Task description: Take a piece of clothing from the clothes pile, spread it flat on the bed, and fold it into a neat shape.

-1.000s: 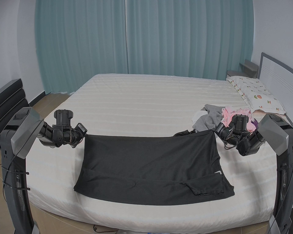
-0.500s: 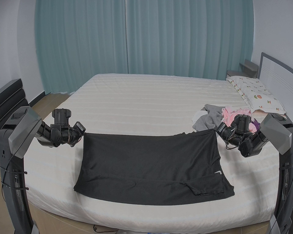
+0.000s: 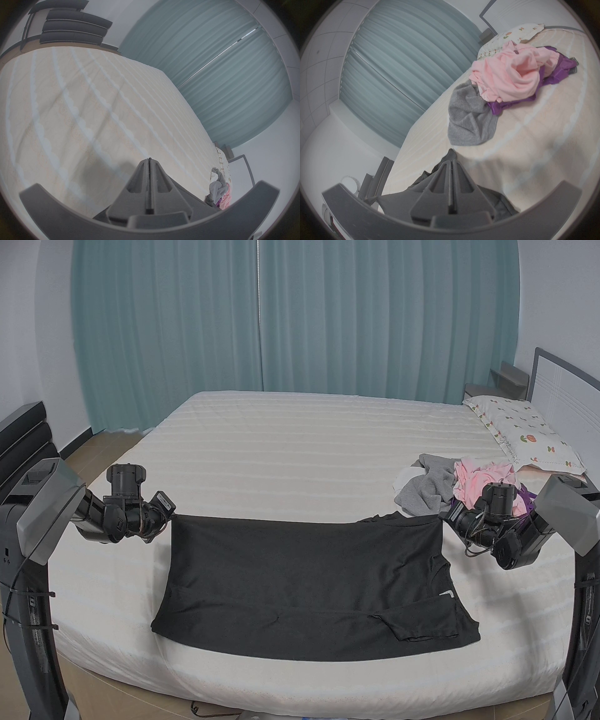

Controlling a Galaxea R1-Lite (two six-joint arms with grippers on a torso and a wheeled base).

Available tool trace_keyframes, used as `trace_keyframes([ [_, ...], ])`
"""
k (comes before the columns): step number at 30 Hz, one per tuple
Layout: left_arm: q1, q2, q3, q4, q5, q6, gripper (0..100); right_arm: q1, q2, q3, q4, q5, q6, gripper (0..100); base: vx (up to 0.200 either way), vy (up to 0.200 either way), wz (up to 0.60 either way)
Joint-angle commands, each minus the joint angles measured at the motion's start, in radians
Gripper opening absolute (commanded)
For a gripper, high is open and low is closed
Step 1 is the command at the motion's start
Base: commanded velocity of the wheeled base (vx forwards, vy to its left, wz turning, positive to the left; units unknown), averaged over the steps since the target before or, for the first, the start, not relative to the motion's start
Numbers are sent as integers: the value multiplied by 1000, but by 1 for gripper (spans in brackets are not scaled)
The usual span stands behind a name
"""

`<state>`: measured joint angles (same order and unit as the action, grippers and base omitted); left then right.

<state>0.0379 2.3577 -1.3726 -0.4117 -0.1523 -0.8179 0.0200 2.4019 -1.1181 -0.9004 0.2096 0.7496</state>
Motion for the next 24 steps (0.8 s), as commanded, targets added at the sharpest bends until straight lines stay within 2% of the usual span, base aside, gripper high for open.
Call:
trace_keyframes([
  [1,-6,-8,23,-1,0,5,0,-5,-32,60,0,33,-4,0,0,0,0],
  [14,-7,-58,93,-1,0,36,0,-8,-87,185,-21,65,-7,0,0,0,0],
  [24,-7,-130,217,-2,0,86,0,-8,-141,400,-152,99,-30,0,0,0,0],
])
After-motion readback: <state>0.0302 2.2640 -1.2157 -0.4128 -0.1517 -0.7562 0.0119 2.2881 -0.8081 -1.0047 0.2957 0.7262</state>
